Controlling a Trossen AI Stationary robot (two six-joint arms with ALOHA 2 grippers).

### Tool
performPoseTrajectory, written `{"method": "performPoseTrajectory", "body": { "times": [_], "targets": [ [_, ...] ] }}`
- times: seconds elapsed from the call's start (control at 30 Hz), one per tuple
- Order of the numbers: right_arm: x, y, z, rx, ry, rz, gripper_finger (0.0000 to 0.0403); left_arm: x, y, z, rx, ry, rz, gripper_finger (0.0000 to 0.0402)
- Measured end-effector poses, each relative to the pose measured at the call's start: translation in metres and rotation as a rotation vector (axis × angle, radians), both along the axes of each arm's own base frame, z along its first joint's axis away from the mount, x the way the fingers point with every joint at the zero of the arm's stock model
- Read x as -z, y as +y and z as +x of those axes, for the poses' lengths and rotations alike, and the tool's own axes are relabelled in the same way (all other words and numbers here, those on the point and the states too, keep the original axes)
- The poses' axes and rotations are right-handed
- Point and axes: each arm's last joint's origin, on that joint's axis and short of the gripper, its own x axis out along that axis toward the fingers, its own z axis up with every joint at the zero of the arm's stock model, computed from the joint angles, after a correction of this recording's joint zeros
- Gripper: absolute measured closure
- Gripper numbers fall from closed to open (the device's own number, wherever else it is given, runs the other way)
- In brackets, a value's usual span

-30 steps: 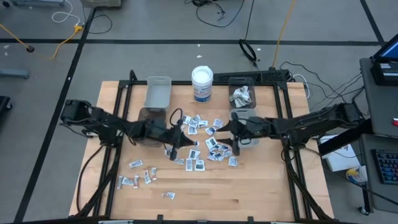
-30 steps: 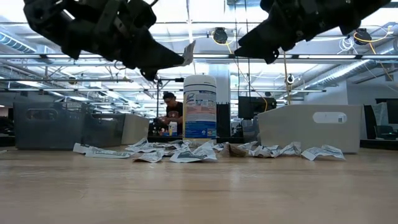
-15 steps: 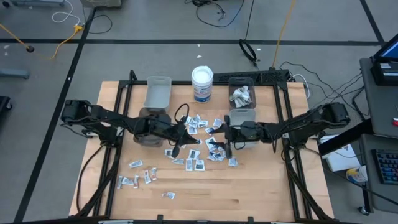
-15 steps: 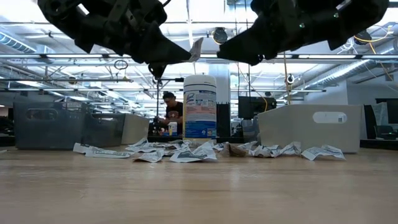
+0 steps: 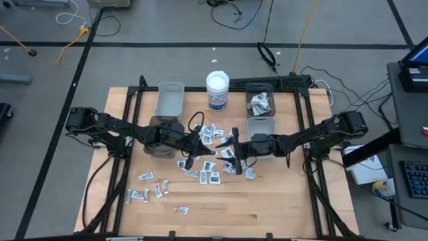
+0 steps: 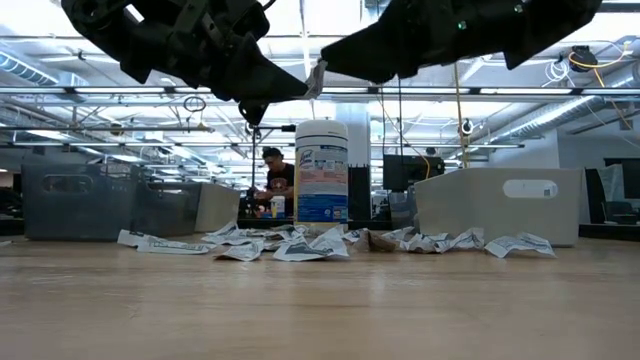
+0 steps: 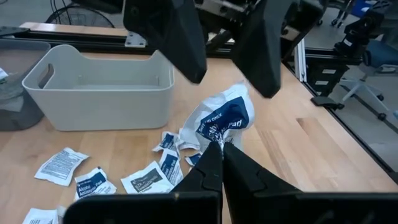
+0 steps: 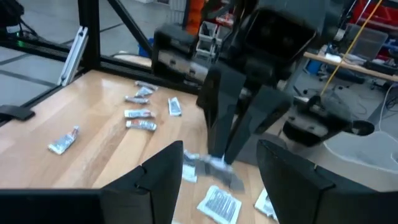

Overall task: Pick & Place First Aid Supplies
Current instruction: Put the blue alcohol pad into the right gray bin

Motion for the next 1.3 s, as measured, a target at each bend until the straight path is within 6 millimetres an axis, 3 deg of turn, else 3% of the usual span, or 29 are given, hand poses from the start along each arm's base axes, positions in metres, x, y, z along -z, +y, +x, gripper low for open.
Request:
{"method": "performPoseTrajectory", "body": {
  "times": [0.23, 0.4, 0.6, 0.83, 1.07, 1.3],
  "targets": [
    [0.0008, 0.0001, 0.0001, -0.003, 0.013, -0.006, 0.0209, -0.0001, 0.0000, 0.0000, 0.000, -0.001, 0.000, 0.0401],
    [0.0016, -0.0001, -0.0001, -0.003, 0.019, -0.017, 0.0236, -0.0006, 0.0002, 0.0003, -0.003, -0.006, -0.004, 0.0401],
    [0.0016, -0.0013, 0.0001, -0.042, 0.020, -0.009, 0.0295, -0.0014, 0.0002, 0.0005, -0.011, -0.009, -0.032, 0.0401],
    [0.0010, -0.0013, 0.0002, -0.054, 0.008, -0.052, 0.0393, -0.0012, 0.0002, 0.0005, -0.019, -0.002, -0.054, 0.0401],
    [0.0025, -0.0016, -0.0001, -0.047, 0.024, -0.059, 0.0402, -0.0009, 0.0003, 0.0005, -0.026, 0.004, -0.065, 0.0392],
    [0.0031, -0.0056, -0.0050, 0.027, 0.089, -0.104, 0.0402, -0.0007, 0.0003, 0.0005, -0.036, 0.011, -0.096, 0.0338]
  ]
}}
